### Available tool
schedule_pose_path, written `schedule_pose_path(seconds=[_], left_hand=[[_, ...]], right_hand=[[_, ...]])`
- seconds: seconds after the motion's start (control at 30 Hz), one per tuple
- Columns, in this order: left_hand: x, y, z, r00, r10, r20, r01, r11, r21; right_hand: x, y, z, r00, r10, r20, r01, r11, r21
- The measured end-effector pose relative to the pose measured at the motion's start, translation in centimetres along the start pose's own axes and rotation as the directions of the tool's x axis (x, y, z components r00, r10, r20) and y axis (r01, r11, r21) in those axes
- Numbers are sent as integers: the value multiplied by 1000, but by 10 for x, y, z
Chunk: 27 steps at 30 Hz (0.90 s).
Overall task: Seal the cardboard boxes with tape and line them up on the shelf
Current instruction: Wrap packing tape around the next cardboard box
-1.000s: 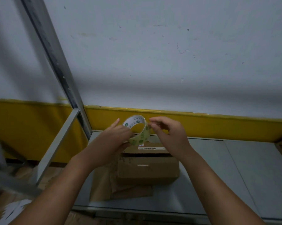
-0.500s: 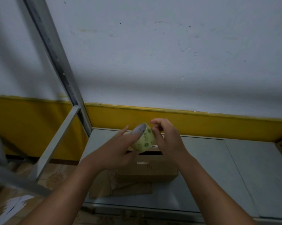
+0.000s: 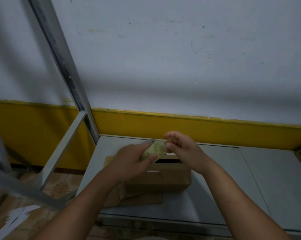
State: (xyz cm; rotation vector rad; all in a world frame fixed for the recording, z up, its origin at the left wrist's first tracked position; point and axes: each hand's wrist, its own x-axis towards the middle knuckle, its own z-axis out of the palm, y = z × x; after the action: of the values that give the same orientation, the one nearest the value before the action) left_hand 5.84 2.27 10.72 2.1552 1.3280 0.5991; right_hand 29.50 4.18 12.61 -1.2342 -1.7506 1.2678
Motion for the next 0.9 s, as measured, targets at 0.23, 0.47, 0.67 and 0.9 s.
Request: schedule_pose_path(seconds=[0.23, 0.47, 0.67, 0.9], left_hand=[[6, 6, -5, 999, 2, -39, 1, 997, 74], [4, 18, -6, 995, -51, -84, 37, 986, -165], [9, 15, -14, 957, -281, -78, 281, 960, -10], [-4, 10, -32, 998, -30, 63, 53, 905, -422]], right_hand=[[-1, -1, 11, 987, 139, -81, -125, 980, 157], [0, -11, 8, 967, -48, -252, 15, 991, -132], [-8, -15, 5, 966, -86, -242, 80, 996, -36], [-9, 6, -18, 940, 169, -296, -87, 959, 271]])
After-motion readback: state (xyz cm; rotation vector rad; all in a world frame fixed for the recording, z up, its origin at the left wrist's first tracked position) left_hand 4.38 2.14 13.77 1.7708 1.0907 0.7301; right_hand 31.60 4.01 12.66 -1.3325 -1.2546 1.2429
